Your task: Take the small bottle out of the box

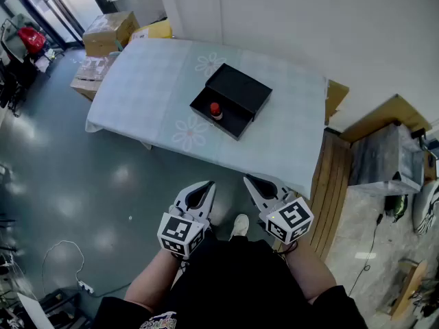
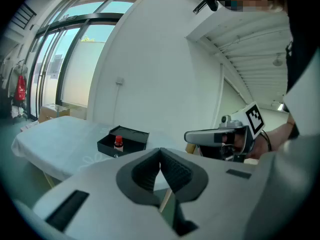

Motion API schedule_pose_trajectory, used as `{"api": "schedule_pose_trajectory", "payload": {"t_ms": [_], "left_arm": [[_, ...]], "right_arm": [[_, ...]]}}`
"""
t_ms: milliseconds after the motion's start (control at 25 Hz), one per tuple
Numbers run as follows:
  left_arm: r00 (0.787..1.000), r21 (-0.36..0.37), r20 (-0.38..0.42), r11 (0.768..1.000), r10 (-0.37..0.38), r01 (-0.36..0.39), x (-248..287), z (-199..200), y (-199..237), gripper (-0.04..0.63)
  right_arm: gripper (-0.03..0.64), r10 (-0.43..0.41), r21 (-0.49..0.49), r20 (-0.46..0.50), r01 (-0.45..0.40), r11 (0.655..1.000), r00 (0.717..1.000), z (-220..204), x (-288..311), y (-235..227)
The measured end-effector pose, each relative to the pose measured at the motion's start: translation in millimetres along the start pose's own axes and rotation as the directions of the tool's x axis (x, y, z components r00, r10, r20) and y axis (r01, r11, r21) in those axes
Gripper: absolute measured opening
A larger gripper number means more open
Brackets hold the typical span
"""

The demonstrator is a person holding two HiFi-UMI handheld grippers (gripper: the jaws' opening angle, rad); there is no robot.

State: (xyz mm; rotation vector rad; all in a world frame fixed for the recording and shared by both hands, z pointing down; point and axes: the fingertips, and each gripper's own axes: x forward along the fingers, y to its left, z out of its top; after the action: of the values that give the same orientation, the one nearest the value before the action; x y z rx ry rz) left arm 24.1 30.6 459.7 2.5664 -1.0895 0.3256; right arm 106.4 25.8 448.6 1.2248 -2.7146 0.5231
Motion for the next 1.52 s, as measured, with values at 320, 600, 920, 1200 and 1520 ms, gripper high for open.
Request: {"api": "schedule_pose_trajectory", "payload": {"t_ms": [320,600,920,1200,1520], "left_arm": [[1.0,-0.001,0.003,1.0,0.002,-0.002,-8,-1,2,0.028],[1.0,0.007,0.007,1.0,0.0,0.0,-18,2,7,0.028],[1.0,0.011,0.012,1.0,-0.007,0.007,-31,6,24,0.028],[1.0,0.004,0.015,1.0,-0.021,0.021,-43,7,47,0.028],[0.999,0.004,0.017,0.999,-0.049,0.049,-52,9,73,0.028]], "right_arm": [[0.023,0.003,-0.002,0.004,-0.003,1.0,1.0,0,2,8],[0.023,0.022,-0.035,0.019,-0.021,0.999,1.0,8,8,23],[0.023,0.02,-0.035,0.015,-0.019,0.999,1.0,12,25,34],[0.023,0.008,-0.042,0.005,-0.008,0.999,1.0,14,47,47],[0.023,-0.031,-0.04,0.012,0.031,0.999,0.999,20,71,52]]}}
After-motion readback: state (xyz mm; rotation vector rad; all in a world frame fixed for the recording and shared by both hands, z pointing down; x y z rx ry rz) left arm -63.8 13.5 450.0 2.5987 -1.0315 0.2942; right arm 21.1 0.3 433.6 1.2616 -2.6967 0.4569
